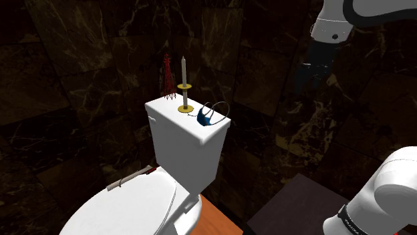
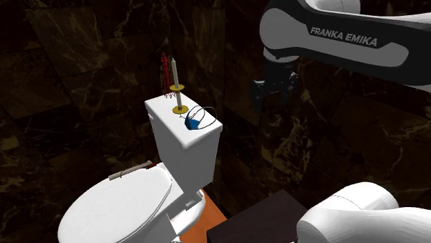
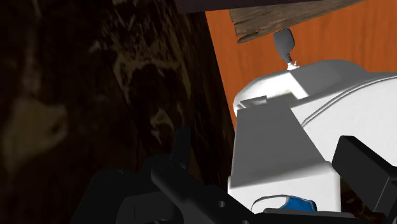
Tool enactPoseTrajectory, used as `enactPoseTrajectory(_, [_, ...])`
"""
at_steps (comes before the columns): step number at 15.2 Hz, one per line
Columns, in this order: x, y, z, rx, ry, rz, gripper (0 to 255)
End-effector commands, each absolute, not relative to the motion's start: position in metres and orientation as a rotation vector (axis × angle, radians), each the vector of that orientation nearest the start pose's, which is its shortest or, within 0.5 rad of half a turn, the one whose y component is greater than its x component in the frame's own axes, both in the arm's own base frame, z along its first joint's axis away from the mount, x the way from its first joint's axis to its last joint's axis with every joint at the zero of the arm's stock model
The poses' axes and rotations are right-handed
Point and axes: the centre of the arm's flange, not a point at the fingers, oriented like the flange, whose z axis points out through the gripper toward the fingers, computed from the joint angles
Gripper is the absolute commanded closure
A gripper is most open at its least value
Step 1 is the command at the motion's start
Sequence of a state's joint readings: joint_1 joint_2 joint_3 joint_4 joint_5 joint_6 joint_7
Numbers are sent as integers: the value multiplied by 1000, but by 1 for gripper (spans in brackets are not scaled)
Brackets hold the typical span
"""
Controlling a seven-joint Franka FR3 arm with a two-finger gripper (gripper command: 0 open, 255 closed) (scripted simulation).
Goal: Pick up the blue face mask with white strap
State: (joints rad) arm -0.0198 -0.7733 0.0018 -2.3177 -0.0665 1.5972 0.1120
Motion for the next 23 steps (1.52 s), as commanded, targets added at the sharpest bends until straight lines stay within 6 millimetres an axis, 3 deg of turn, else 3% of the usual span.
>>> enactPoseTrajectory(1, [313,-12,607,-3199,209,-90,0])
enactPoseTrajectory(23, [556,78,482,-3123,246,-65,0])
